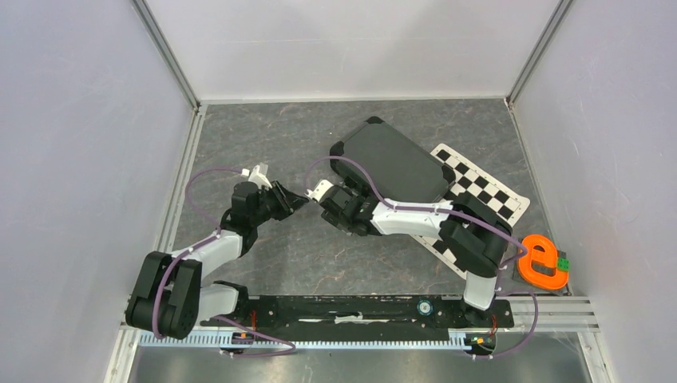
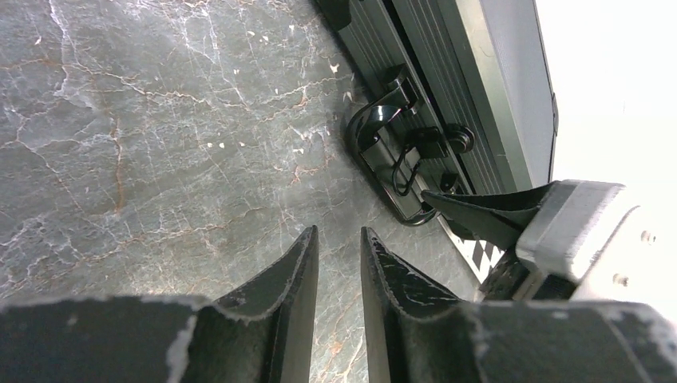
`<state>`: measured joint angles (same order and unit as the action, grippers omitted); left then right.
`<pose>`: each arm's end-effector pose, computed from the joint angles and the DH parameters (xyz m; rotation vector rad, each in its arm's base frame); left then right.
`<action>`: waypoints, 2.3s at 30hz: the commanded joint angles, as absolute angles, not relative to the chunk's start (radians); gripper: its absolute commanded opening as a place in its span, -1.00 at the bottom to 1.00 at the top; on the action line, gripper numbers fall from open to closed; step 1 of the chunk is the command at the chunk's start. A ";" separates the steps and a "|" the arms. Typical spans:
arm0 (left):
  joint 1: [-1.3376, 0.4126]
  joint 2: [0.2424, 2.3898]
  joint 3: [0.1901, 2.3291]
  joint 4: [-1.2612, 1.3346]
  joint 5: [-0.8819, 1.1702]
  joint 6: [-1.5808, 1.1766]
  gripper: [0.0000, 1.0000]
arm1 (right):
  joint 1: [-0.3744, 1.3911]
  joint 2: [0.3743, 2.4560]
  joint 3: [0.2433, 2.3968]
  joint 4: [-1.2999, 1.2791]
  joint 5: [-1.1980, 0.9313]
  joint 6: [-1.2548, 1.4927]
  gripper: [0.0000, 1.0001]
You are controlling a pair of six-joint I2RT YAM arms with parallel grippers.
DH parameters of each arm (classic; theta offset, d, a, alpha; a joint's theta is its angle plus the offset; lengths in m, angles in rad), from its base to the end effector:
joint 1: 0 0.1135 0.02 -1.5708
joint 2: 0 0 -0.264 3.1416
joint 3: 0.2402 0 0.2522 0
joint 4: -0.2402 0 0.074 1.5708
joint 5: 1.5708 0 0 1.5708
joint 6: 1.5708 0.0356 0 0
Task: Pack up texas hold em set
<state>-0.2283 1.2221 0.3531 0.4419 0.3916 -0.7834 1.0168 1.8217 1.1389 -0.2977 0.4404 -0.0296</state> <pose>0.2220 -0.0655 0.1690 -0.3178 2.0943 -1.0198 0.2089 0.3088 0.1730 -1.0663 2.1782 -0.1284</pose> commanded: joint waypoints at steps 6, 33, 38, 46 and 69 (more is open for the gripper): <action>-0.220 1.232 0.363 0.446 0.385 -0.734 -0.34 | 1.029 1.868 1.226 -0.288 0.565 -0.015 -0.02; -0.218 1.188 0.320 0.512 0.346 -0.763 0.99 | 1.029 1.885 1.270 -0.269 0.626 -0.047 -0.89; -0.219 1.194 0.310 0.567 0.354 -0.786 0.99 | 1.029 1.844 1.262 -0.270 0.636 -0.052 -0.96; -0.229 1.385 0.329 0.709 0.446 -0.875 0.79 | 1.024 1.777 1.231 -0.254 0.619 -0.056 -0.97; -0.486 2.015 0.380 1.555 0.338 -1.362 0.02 | 0.748 1.414 0.949 -0.123 0.292 -0.017 -0.08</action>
<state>-0.4675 2.0369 0.3927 1.4330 0.4118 -1.3193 0.7746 1.4395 1.0000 -0.1661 0.3553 -0.0269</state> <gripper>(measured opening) 0.509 0.458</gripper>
